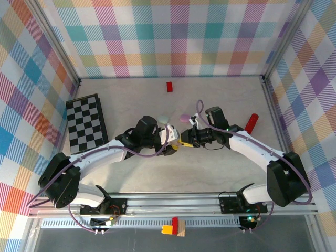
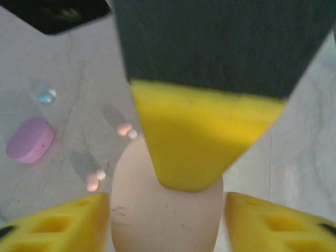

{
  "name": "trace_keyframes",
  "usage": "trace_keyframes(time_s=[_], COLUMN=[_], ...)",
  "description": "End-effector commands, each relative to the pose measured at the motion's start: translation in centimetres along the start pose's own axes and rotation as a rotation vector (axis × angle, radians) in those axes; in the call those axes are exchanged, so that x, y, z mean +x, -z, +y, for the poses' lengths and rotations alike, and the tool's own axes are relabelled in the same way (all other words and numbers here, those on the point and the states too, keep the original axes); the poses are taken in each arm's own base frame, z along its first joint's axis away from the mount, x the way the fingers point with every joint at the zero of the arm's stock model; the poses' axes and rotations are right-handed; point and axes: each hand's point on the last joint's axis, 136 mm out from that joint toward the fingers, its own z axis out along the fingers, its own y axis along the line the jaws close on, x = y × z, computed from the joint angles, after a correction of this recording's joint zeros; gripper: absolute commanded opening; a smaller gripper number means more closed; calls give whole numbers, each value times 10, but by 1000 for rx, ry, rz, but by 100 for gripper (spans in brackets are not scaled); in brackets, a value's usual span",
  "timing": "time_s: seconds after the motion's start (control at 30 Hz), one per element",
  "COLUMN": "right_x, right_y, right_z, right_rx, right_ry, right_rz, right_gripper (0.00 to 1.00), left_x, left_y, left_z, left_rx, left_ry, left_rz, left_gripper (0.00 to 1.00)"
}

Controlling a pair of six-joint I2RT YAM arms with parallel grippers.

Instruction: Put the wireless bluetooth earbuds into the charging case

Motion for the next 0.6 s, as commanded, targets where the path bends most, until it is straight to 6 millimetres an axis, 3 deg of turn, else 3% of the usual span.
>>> trace_keyframes(time_s=[0.0, 0.07, 0.23, 0.47, 0.57], right_x=[-10, -14, -19, -31, -35], right_y=[17, 27, 56, 80, 87], right_z=[24, 37, 70, 103, 114], right_rx=[-56, -126, -329, -502, -556], right_ry=[61, 75, 94, 20, 1], right_rz=[-53, -74, -94, -101, -120], right_gripper=[23, 21, 19, 13, 11], left_x=[-32, -42, -71, -102, -108], left_y=[13, 21, 50, 79, 76], left_z=[2, 5, 9, 22, 23], left_rx=[-40, -66, -78, -81, -48], left_ry=[-35, -28, 26, 45, 33], left_rz=[-166, -253, -504, -814, -832], left_gripper=[81, 90, 94, 92, 88])
